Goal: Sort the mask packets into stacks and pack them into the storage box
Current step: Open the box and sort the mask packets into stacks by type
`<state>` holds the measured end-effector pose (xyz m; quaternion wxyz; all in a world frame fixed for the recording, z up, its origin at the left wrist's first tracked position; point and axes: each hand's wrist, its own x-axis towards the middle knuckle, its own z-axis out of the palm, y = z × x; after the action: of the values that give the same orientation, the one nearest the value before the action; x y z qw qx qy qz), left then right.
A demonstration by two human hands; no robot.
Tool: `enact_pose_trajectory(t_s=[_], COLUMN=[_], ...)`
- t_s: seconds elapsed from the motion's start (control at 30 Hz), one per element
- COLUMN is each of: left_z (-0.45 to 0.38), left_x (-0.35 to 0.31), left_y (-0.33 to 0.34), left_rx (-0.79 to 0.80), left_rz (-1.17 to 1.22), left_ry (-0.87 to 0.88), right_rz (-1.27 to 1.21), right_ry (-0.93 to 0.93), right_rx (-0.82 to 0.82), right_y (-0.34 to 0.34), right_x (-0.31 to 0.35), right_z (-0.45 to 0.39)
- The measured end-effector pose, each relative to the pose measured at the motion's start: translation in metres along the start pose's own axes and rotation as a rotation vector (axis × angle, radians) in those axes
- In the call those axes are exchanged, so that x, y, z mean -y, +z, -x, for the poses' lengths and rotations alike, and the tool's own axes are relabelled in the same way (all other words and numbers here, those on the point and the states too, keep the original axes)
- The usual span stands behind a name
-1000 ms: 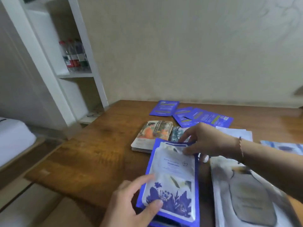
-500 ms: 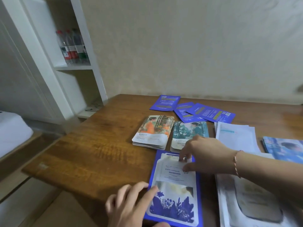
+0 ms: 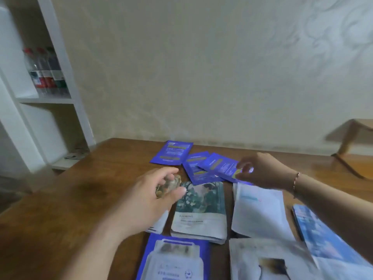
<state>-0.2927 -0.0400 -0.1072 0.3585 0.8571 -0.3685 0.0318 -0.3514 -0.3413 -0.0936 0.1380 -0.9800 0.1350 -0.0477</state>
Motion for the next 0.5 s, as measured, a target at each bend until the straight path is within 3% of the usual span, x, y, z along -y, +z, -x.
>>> enact_pose_trajectory(t_s=[0.13,0.23,0.37,0.5], left_z=[-0.096,-0.136,-0.153,-0.154], left_x=[-0.003,0.005,0.014,0.023], left_y=[0.068,0.101,0.118,0.117], left_rx=[0.259,0.397,0.362,0.331], left_rz=[-0.239,-0.41,-0.436,-0.278], left_ry=[0.033,-0.029,-0.033,-0.037], right_rz=[0.086,0.022,0.103,0.145], right_ry=[0.142,0.131,0.126,0.117], right_rx=[0.069,0.147,0.292,0.27], right_y=[0.011,0.025,0.043,0.044], right_x=[-0.049,-0.054,-0.044,-0.039], right_z=[-0.052,-0.076,-0.091,-0.096])
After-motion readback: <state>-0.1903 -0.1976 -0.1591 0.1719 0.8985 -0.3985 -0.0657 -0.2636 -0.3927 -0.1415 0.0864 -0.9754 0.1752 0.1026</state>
